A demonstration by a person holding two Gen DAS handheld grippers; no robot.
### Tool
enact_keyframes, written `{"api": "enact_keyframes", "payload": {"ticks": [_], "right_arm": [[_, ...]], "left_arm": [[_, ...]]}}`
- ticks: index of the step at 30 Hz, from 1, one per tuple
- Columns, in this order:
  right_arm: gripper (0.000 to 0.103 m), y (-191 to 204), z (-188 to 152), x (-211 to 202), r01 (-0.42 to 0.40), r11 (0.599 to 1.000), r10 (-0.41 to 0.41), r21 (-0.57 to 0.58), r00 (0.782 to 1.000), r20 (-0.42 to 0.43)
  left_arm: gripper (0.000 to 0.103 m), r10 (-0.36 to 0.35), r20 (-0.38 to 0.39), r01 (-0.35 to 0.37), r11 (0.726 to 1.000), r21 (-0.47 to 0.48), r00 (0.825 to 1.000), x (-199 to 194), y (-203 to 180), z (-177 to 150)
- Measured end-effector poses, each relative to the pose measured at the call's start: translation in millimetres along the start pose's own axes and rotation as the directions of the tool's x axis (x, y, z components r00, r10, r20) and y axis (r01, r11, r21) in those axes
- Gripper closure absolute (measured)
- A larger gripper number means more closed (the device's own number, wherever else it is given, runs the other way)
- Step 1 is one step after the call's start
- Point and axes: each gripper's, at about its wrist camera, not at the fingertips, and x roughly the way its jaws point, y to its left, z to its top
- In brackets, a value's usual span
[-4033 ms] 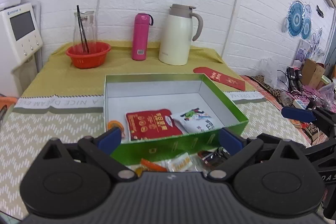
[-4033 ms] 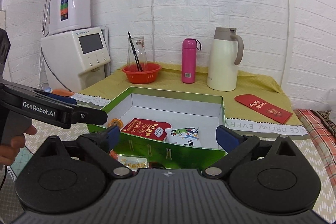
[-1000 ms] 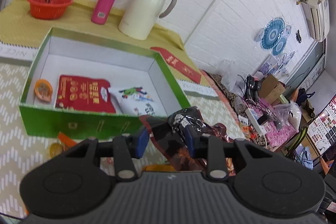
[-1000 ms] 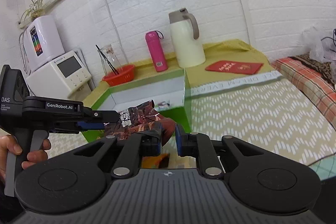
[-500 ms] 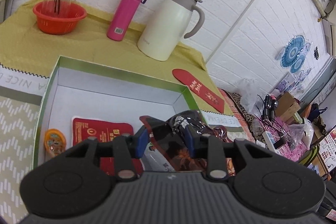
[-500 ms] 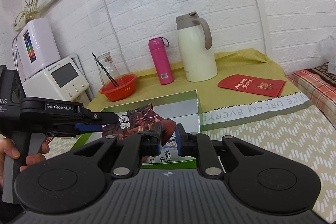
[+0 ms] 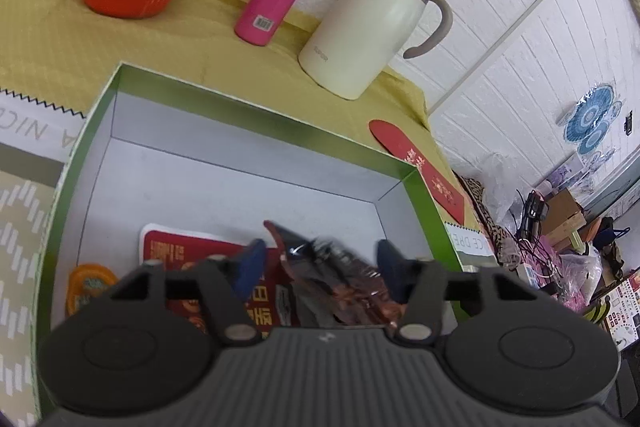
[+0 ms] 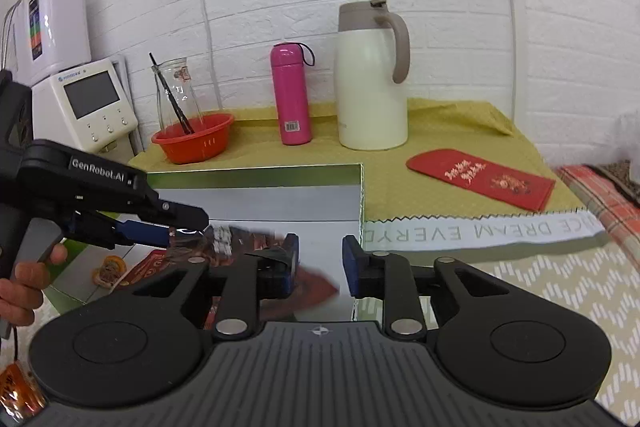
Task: Organize snacks
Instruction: 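Lower the jerky packet into the green box and open the left gripper, then move both grippers back toward the remaining snack packets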
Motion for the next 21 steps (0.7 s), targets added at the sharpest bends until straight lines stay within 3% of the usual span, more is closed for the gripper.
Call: {"api": "enact_keyframes", "payload": {"ticks": [2,4,6,10,21], "right_arm": [[0.007,5,-1,-3,0.005,0.999,-0.004,-0.046,1.0,0.015],[0.0,10,-2,-8,0.007,0.996,-0.003,-0.085,0.999,0.046],[0.0,12,-1,-10,0.006,0.995,-0.001,-0.1,0.999,0.051],[0.0,15,0,-15,0.001,0.996,0.003,-0.09,0.999,0.048],[0.0,39,6,-59,-0.027,0.994,0.034,-0.108,0.997,0.064]], "left_arm": [[0.029,0.015,0.052,-0.016,1.0,0.019,0.999,-7,-2,-1],[0.021,0.043,0.084,-0.048,0.997,0.058,0.996,-13,-8,0],[0.006,0.11,0.119,-0.12,0.989,0.081,0.987,-20,-13,-2],[0.006,0.158,0.143,-0.179,0.972,0.151,0.977,-32,-22,-6],[0.006,0.138,0.18,-0.174,0.964,0.201,0.974,-77,-44,-25]]}}
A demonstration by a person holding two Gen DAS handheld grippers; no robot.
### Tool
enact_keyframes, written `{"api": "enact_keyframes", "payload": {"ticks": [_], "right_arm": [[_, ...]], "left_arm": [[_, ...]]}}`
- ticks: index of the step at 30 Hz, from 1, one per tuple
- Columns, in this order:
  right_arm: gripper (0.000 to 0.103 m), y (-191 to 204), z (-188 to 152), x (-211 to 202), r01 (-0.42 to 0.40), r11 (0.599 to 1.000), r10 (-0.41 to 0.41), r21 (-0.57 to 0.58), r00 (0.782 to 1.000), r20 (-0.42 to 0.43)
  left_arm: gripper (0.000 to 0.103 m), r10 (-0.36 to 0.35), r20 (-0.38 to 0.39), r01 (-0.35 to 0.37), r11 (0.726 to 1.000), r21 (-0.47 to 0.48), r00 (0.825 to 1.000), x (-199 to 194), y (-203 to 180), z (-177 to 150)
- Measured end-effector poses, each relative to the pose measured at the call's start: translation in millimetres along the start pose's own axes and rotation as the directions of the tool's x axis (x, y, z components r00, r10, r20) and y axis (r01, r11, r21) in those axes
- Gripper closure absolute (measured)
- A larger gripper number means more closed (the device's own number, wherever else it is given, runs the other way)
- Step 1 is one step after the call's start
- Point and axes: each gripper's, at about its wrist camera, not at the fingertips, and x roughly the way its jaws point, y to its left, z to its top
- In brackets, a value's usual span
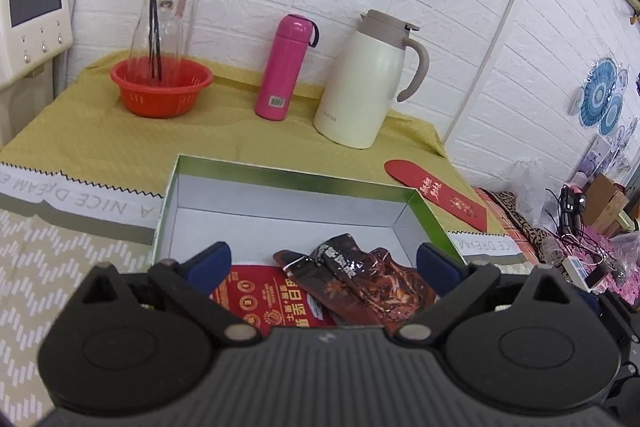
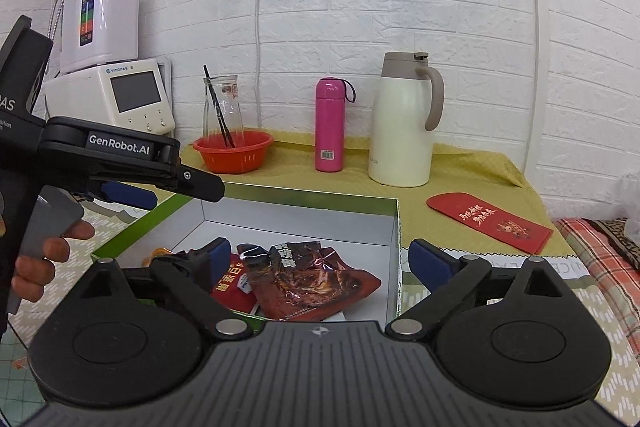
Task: Organize snacks
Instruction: 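Move both grippers back toward the remaining snack packets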
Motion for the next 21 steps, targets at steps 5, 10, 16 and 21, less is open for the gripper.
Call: {"api": "enact_keyframes", "payload": {"ticks": [5,10,16,21], "right_arm": [[0.0,16,3,-30,-0.019,1.0,0.019,0.004,1.0,-0.002],[0.0,27,-4,-65,-0.028,0.999,0.029,0.03,1.0,-0.012],[0.0,35,-31,-101,-0.085,0.994,0.086,0.074,0.996,-0.017],[0.0,51,-62,-118,-0.101,0.991,0.107,0.09,0.992,-0.06]], "left_arm": [[0.006,0.017,0.015,-0.017,0.999,0.047,1.0,-38,-9,-13],[0.006,0.034,0.017,-0.036,0.995,0.098,0.999,-79,-12,-36],[0.006,0.022,-0.013,-0.02,0.994,0.111,1.0,-114,-4,-75],[0.006,0.022,-0.06,-0.015,0.994,0.104,0.998,-129,12,-108]]}}
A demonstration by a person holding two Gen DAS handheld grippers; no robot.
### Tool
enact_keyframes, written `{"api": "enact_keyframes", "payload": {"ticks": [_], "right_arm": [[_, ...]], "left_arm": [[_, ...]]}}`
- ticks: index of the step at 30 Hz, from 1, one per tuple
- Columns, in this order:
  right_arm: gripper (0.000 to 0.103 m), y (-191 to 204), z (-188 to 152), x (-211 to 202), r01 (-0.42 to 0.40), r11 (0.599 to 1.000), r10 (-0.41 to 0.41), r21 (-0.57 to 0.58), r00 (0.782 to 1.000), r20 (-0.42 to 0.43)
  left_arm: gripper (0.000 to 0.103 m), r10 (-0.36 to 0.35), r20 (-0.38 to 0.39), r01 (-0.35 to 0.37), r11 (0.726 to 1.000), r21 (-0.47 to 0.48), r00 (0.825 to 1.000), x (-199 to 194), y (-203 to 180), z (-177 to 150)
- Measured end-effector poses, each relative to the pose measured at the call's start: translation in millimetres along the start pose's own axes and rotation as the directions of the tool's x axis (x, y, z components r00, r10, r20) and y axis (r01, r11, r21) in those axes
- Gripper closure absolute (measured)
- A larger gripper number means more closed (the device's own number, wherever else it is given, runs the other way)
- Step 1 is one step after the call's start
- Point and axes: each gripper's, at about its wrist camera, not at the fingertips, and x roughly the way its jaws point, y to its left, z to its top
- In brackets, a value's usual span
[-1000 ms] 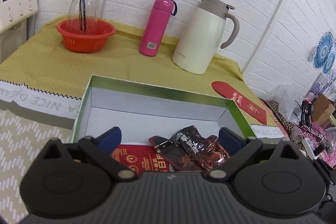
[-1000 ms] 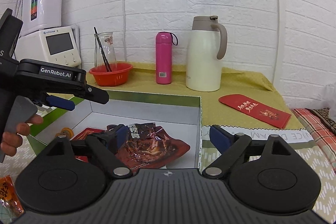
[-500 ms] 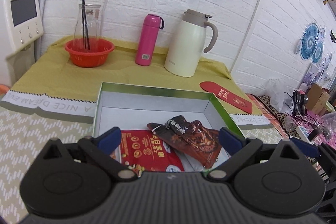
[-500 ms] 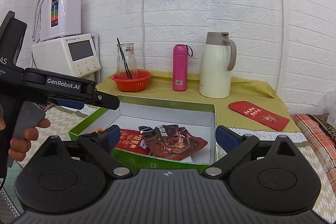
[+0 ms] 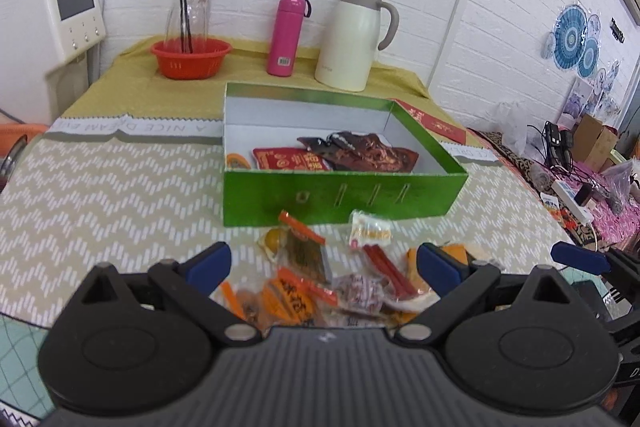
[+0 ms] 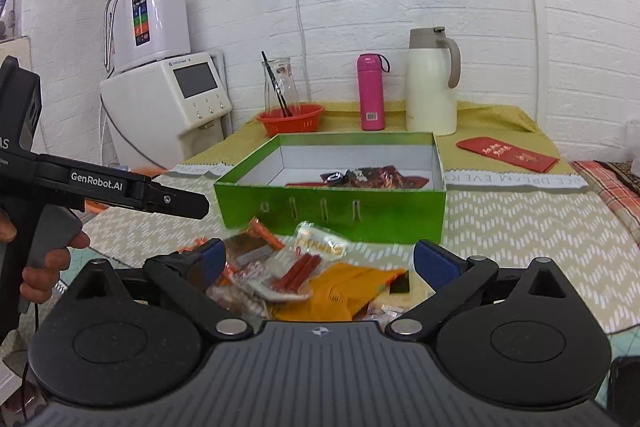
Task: Organize snacks
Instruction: 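Move both grippers back toward the remaining snack packets, then grasp the orange-topped jerky packet with the left gripper while the right grasps the clear brown-cake bag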
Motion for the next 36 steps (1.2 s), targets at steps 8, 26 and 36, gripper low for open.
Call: {"api": "enact_keyframes", "payload": {"ticks": [8,26,36], "right_arm": [[0.0,38,-40,12,-0.11,0.994,0.108,-0.01,0.986,-0.124],[0.036,60,-49,53,-0.059,0.993,0.042,-0.105,0.986,-0.16],[0.035,36,-65,11,-0.021,0.996,0.008,-0.086,0.988,-0.154]], "left_arm": [[0.006,0.11,-0.09,-0.111,0.994,-0.001,0.99,-18,38,-53],[0.006,0.071,-0.115,-0.077,0.996,-0.053,0.991,-28,56,-70],[0.006,-0.083,-0.145,0.088,0.996,0.028,0.986,-5,11,-55]]}}
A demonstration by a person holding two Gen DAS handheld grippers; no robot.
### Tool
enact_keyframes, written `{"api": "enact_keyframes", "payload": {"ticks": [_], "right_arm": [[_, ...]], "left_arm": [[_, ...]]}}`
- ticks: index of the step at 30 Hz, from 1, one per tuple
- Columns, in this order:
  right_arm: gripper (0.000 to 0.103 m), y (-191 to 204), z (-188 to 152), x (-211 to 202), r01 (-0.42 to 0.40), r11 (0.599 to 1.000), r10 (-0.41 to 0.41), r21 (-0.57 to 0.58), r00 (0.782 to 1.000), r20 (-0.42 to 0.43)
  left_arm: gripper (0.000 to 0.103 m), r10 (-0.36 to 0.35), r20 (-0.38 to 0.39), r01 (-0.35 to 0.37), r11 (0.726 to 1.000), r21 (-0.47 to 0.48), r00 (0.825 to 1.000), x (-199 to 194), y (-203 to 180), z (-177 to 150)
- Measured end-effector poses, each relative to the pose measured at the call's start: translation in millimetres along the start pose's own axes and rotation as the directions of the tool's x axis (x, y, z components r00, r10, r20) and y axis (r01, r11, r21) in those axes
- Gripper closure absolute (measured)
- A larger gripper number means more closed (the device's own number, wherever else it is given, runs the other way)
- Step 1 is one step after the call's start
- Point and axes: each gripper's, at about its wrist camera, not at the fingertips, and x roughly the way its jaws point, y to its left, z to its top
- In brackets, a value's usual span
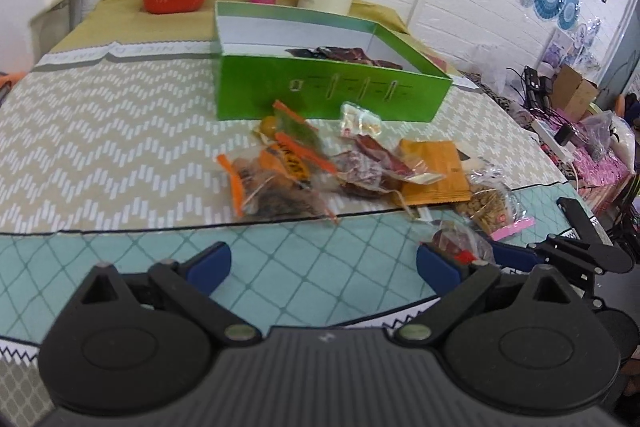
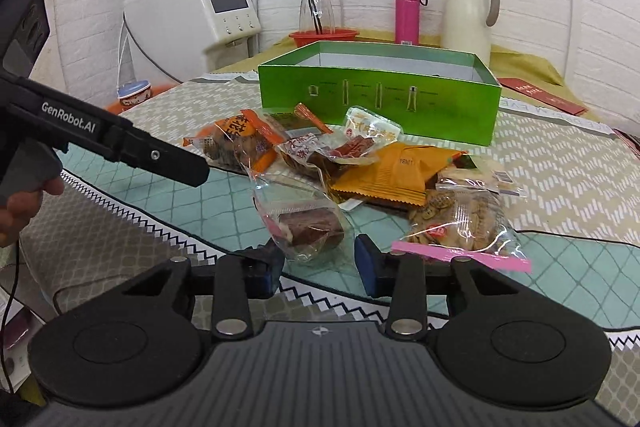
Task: Organize snacks
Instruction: 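Grasp the orange-topped jerky packet with the left gripper while the right grasps the clear brown-cake bag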
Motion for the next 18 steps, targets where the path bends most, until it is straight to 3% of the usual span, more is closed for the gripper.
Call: {"api": "enact_keyframes", "payload": {"ticks": [7,12,14,16,18], "right_arm": [[0.029,0,3,7,-0.006,1.0,0.006,0.011,1.0,0.016],[0.027,1,2,7,-0.011,1.0,0.01,0.029,1.0,0.024],[0.024,1,2,6,-0.015,0.999,0.014,0.029,1.0,0.024],[0.019,2,3,7,-0.021,1.0,0.02,0.023,1.0,0.023],[0.013,3,3,9,-0.025,1.0,0.024,0.019,0.999,0.024]], "left_arm": [[0.006,0.007,0.074,-0.011,0.998,0.056,0.997,6,-10,40],[0.006,0.05,0.015,-0.05,0.998,0.025,0.999,47,8,78],[0.015,0.042,-0.039,-0.042,0.999,0.014,0.998,65,15,87],[0.055,0.013,-0.105,-0.012,1.0,0.013,0.994,80,18,92],[0.056,-0.004,-0.152,0.004,1.0,-0.002,0.988,92,21,92]]}}
